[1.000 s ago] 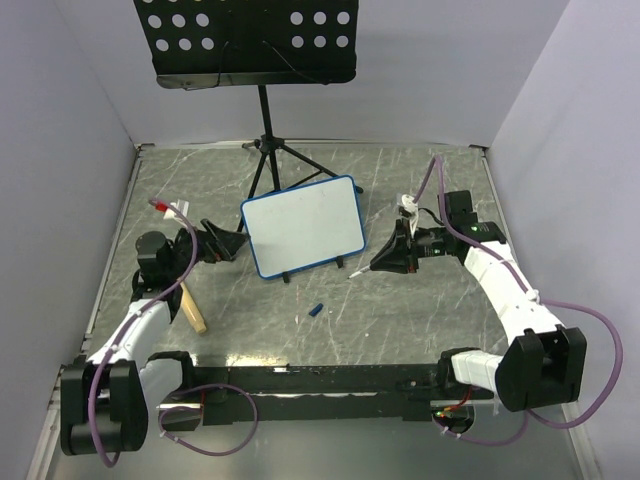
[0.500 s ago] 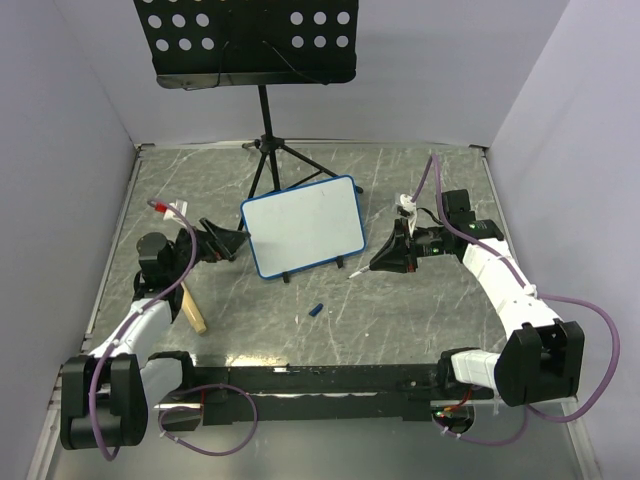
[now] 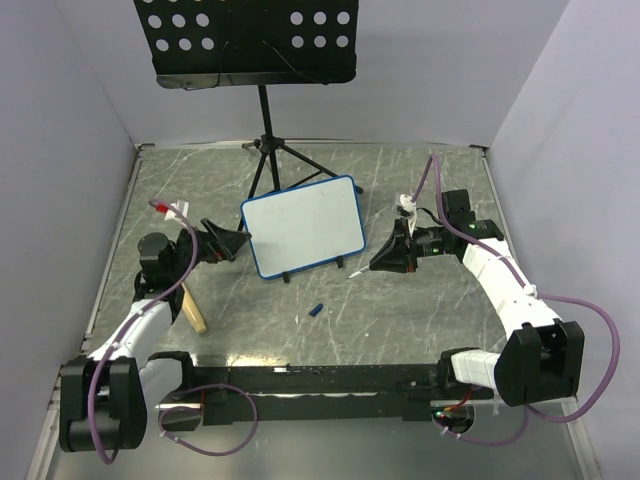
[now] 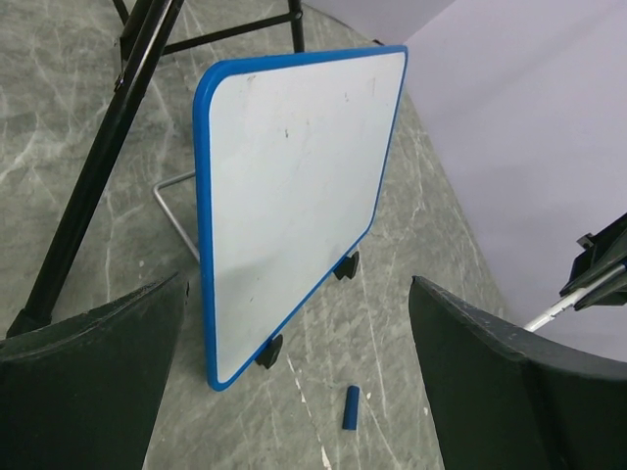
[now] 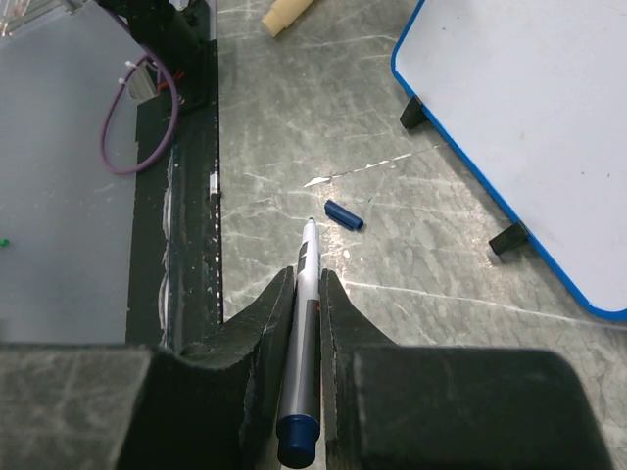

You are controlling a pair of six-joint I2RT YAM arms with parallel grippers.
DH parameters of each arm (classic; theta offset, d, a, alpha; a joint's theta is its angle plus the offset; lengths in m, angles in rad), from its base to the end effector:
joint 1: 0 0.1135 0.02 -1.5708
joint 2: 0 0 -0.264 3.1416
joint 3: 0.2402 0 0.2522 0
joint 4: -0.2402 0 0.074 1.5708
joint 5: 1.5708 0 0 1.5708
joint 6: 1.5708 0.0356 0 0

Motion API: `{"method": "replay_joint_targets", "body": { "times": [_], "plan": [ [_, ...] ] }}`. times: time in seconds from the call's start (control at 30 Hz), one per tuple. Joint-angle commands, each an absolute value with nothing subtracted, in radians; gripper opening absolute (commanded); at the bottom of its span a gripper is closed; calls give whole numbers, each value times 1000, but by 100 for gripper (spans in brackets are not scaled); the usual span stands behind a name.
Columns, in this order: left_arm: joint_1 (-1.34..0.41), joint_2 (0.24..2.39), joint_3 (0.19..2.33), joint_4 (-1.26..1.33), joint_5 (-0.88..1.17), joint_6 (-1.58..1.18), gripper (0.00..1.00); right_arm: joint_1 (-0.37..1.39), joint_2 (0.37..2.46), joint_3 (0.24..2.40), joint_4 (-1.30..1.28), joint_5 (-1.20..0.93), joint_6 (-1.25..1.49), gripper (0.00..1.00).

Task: Write a sentence on the whiteboard
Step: Pick up the whiteboard from the whiteboard stand.

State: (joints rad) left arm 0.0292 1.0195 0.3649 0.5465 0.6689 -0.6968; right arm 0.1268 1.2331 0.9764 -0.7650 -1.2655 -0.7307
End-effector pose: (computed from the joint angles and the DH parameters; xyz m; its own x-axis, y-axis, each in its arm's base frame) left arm 0.2145 -0.0158 0.2258 -0.4635 -0.5172 -0.7195 0.3858 0.6132 -0.6893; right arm 0.2228 0.0626 0.2862 -0.2752 -0.2373 -0.9316 -0.9607 0.1032 0.2575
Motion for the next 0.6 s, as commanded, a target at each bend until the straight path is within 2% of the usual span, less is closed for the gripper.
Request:
{"method": "replay_joint_targets", "body": {
  "times": [0.0,0.57],
  "plan": [
    [26,1029,408,520,686,-654,98,138,1230,1019,-761,-1296,-770,0],
    [26,1106,422,535,733,-578,97,150,1229,1022,-776,-1310,-788,0]
  ]
}}
